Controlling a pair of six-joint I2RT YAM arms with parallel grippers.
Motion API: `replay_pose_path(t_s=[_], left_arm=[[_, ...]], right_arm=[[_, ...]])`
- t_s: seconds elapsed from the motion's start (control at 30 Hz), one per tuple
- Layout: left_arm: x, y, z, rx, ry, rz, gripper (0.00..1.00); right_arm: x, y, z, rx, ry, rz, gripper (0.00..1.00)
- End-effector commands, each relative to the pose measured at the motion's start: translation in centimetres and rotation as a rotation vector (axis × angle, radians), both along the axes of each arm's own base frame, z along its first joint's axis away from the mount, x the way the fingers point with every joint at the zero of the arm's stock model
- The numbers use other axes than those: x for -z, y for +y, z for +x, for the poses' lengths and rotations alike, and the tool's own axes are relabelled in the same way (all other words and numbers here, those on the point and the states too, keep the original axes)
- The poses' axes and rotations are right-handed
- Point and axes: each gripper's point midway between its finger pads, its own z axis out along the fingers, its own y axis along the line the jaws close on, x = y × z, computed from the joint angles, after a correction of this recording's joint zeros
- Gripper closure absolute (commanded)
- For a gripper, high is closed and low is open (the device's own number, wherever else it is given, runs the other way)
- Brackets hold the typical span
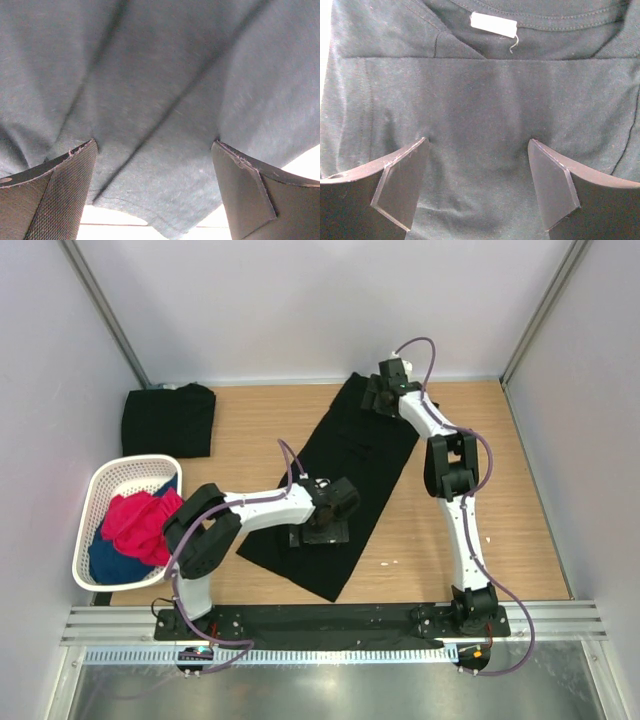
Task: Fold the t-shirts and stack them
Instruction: Fold the tshirt
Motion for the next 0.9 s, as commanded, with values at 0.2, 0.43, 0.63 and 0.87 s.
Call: replay_pose_path(t_s=[0.2,0.43,0.63,0.87], left_arm=[[2.4,-4.3,-3.9,0.078,0.15,-0.092,0.05],[2.5,-5.8,-4.4,0.118,0.177,-0.147,0.05],[2.5,-6.8,-4.7,0.162,0.196,-0.174,0.06],[2.3,-6.4,-5.8,0.184,0.228,-0.186,0.06]], right_arm=[[7.0,11.0,-3.4,-0.178,0.122,0.13,0.13],[7.6,16.2,-4.7,-0.265,0.116,0.148,0.09],[8.1,17.9,-4.8,-0.282,0.116,0.201,0.08],[6.4,19.9,-4.0,-0.34,0.045,0.211,0.03]])
